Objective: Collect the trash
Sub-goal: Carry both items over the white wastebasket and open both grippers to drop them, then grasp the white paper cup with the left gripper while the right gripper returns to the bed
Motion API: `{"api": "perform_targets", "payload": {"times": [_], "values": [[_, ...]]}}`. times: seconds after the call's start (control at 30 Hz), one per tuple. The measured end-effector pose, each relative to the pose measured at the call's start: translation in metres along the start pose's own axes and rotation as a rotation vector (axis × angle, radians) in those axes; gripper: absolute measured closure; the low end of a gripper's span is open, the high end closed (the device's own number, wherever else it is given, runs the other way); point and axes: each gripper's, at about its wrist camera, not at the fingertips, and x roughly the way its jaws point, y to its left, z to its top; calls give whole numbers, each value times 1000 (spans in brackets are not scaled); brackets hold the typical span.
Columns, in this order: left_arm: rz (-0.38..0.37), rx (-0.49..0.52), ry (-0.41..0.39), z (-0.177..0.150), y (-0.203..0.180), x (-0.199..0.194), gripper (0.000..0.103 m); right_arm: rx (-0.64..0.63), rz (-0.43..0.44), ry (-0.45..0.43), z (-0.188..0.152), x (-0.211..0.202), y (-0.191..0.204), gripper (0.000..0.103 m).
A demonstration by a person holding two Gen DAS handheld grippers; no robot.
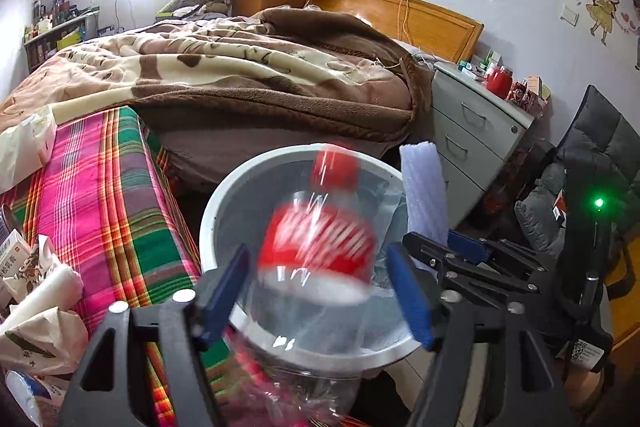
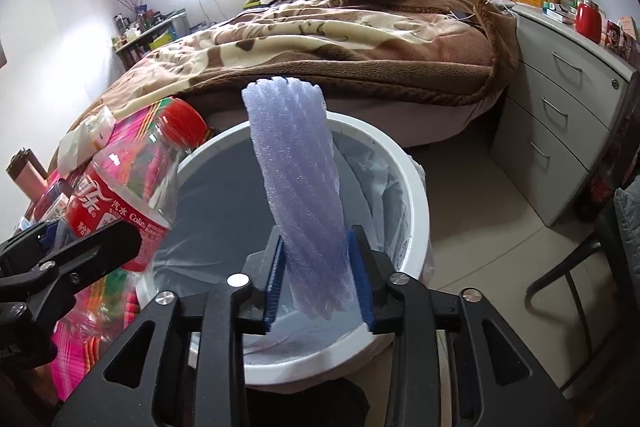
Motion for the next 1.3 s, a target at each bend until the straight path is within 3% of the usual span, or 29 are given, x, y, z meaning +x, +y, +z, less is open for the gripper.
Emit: {"api": "perform_targets", "payload": {"times": [0.03, 0.1, 0.5, 0.9, 1.3], "values": [[-4, -6, -2, 1, 2, 0, 22, 2, -3, -2, 0, 1, -1, 52], [-3, -16, -1, 1, 4, 0, 22, 11, -4, -5, -1, 0, -2, 46], [27, -28, -46, -6, 16, -28, 22, 18, 18, -44, -3, -14, 5, 44], [133, -53, -116, -25, 43, -77, 22, -38, 119, -145, -7, -35, 42, 44], [257, -132, -163, -60, 90, -121, 22, -132, 204, -181, -21, -38, 89, 40]]}}
